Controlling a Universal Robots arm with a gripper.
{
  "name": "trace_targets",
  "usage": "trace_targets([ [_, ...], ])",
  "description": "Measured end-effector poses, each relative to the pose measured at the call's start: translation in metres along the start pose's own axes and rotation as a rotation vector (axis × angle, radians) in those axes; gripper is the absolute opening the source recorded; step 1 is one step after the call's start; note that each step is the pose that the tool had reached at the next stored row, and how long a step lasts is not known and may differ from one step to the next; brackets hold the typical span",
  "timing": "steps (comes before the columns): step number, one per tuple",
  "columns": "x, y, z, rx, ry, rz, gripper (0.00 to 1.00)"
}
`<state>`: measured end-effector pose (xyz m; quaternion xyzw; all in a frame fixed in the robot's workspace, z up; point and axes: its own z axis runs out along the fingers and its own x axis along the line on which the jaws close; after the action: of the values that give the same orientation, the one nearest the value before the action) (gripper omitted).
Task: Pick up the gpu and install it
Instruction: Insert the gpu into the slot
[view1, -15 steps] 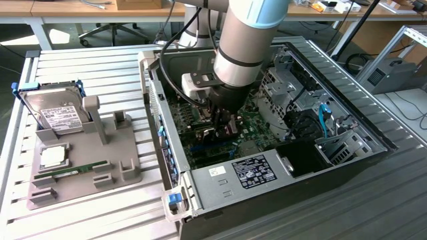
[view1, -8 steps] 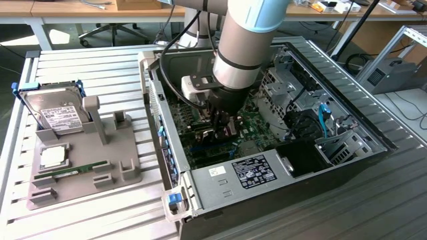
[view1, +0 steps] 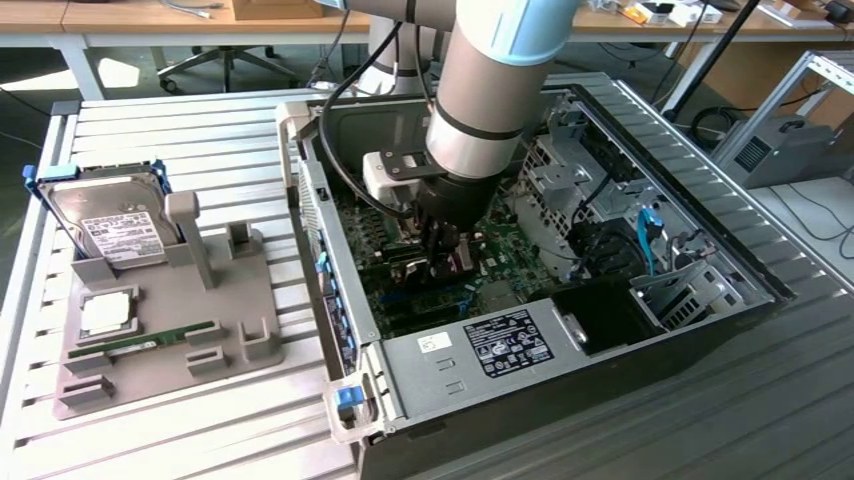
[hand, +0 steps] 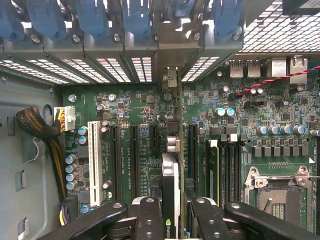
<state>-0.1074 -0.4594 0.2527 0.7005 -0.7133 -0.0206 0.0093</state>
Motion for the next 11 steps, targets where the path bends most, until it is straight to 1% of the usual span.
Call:
trace_targets([
  [11, -0.0006, 0.0000, 0.0001, 0.0001, -0.0004, 0.009, 0.27],
])
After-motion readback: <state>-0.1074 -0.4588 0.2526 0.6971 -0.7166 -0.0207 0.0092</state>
